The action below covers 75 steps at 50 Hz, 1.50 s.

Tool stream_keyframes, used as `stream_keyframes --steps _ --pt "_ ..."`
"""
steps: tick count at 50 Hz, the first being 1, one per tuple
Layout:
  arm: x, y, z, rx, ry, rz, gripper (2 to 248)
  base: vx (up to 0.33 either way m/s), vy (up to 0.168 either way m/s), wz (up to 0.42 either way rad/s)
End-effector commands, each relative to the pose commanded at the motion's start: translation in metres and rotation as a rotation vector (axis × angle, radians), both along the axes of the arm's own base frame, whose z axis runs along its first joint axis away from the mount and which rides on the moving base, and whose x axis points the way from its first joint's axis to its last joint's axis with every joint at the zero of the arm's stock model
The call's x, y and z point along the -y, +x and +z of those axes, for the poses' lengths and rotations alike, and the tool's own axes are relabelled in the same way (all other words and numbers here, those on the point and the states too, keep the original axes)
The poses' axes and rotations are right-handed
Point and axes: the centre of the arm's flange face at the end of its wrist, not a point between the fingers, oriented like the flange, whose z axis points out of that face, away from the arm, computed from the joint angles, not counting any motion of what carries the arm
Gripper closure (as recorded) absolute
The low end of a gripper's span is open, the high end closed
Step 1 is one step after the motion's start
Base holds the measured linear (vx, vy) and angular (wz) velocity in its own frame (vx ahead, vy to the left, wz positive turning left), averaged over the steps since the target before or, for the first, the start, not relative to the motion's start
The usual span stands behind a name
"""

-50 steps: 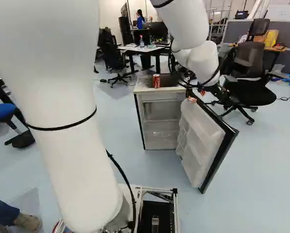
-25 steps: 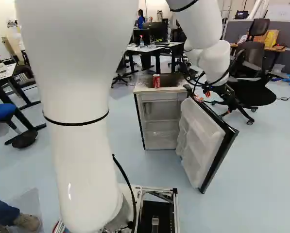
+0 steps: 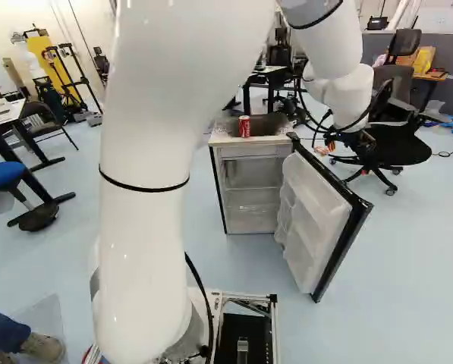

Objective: Grab a drink from the fridge

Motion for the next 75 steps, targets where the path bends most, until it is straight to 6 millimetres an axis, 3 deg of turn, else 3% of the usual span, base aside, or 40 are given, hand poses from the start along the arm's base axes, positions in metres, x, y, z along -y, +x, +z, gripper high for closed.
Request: stream_keyframes --steps 9,39,75 --pt "0.014 0.008 -0.013 -0.008 0.011 -0.003 3 0.0 0.0 0.0" --pt "0.02 0.014 -0.055 -0.059 0.075 0.0 3 0.0 0.0 0.0" --pt "0.016 0.01 -0.056 -0.081 0.107 0.004 3 0.0 0.0 0.0"
